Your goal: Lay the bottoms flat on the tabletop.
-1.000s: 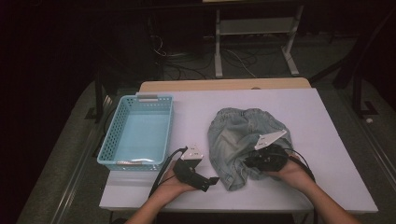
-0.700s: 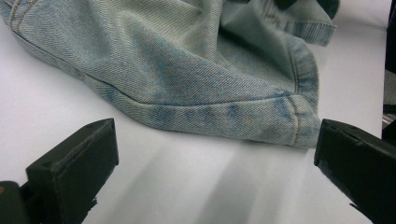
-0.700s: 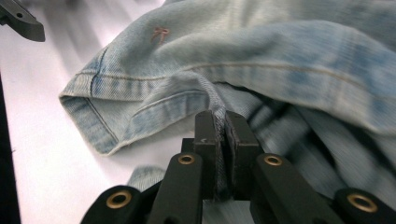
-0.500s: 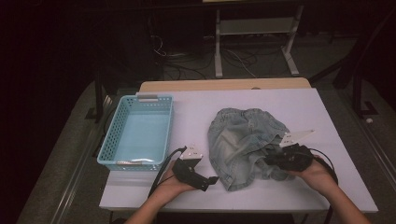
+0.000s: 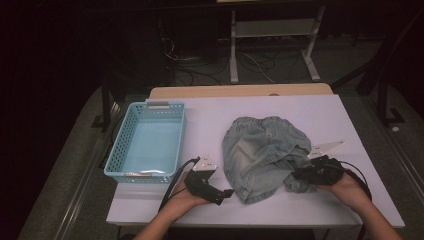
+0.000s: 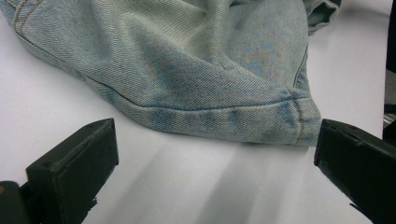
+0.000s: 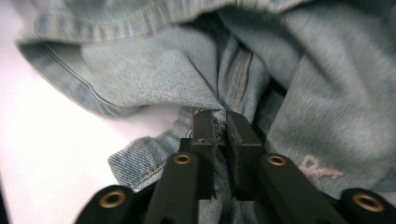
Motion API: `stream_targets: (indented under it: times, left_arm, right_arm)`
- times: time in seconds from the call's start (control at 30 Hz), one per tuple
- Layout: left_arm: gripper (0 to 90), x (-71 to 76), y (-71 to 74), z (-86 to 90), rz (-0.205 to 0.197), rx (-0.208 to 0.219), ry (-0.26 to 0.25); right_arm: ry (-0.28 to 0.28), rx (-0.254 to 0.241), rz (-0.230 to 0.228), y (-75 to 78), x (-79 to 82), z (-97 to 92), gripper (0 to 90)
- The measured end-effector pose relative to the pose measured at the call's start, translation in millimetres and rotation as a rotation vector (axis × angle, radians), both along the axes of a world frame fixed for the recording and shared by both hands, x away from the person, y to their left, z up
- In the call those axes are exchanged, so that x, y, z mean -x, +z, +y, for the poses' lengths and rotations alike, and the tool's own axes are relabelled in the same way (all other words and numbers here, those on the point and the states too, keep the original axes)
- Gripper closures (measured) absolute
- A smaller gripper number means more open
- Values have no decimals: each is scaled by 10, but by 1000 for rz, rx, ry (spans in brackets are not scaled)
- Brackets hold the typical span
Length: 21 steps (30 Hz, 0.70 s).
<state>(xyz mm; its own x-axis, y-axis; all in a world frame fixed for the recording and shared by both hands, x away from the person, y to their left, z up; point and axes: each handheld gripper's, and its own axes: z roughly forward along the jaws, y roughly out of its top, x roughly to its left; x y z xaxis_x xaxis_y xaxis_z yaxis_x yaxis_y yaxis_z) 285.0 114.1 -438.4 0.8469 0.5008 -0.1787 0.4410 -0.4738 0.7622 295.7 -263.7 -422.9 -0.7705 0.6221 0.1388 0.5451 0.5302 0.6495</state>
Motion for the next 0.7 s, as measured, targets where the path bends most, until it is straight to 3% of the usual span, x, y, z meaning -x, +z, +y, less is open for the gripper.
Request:
stream_targets:
  times: [0.13,0.27,0.43,0.7]
  left_arm:
    - [0,-6,2,4,0,1,4]
    - [0,-10,8,11,-3,1,5]
    - [4,-15,16,20,-10,2,11]
    - [83,-17,55,18,-28,9,16]
  right_arm:
    - [-22,-87,-36,127,28,-75,625]
    - [-84,-123,-88,214,31,-203,520]
    - [-188,-120,-133,237,1,-402,456]
    - [-333,-104,-131,96,-108,-646,408]
